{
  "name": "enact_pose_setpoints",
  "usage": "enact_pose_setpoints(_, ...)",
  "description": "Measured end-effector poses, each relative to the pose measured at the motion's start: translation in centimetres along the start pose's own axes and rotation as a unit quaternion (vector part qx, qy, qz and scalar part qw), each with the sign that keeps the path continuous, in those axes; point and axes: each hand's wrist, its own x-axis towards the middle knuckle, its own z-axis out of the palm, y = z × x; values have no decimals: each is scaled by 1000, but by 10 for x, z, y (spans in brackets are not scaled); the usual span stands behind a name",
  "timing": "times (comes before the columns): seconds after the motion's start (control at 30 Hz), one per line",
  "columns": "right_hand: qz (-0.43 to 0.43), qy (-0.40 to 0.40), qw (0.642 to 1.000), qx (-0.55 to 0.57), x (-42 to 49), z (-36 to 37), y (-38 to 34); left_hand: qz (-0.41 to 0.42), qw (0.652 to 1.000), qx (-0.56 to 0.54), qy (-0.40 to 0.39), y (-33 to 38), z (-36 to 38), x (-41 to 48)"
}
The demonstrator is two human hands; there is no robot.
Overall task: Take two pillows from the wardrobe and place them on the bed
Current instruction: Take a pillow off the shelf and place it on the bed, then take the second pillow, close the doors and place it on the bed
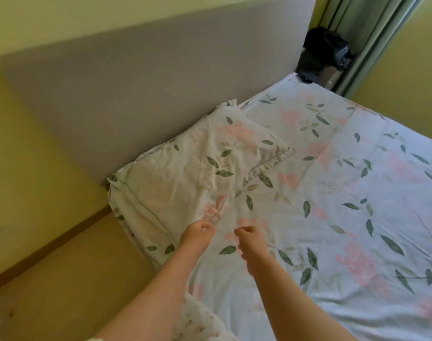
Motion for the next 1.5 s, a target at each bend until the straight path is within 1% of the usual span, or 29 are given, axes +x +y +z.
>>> enact_pose_setpoints(0.07, -10, -23, 1000, -9, -11, -2, 9, -5, 1000, -15, 23, -8, -1, -14)
enact_pose_setpoints(0.2, -16, -38, 999, -1, -32, -2, 24, 0, 998, -35, 53, -23, -3, -36)
enact_pose_setpoints(0.4, 3, -47, 999, -15, -68, -13, 61, -15, 998, -33, 50, -53, 14, -67)
enact_pose_setpoints(0.5, -1, -38, 999, -15, -82, -33, 75, -11, 999, -28, 37, -60, 30, -84)
enact_pose_setpoints(0.6, -16, -31, 999, -23, -92, -56, 85, -3, 999, -32, 44, -61, 46, -102)
enact_pose_setpoints(0.77, -40, -77, 996, -2, -108, -95, 102, 15, 995, -50, 88, -71, 82, -141)
enact_pose_setpoints(0.93, -55, -103, 992, -43, -124, -148, 133, -4, 986, -97, 138, -88, 122, -188)
enact_pose_setpoints(1.0, -61, -117, 990, -50, -134, -160, 142, -1, 984, -106, 145, -96, 131, -210)
enact_pose_setpoints(1.07, -74, -146, 985, -49, -150, -163, 147, 12, 980, -124, 158, -102, 135, -233)
enact_pose_setpoints(1.13, -98, -183, 977, -43, -168, -159, 147, 35, 971, -148, 185, -104, 131, -260)
enact_pose_setpoints(1.23, -144, -231, 962, -33, -202, -143, 140, 85, 951, -159, 251, -107, 110, -302)
enact_pose_setpoints(1.33, -197, -281, 939, -28, -246, -126, 133, 132, 920, -161, 332, -113, 85, -348)
enact_pose_setpoints(1.5, -265, -362, 893, -39, -326, -98, 143, 177, 861, -157, 451, -138, 49, -435)
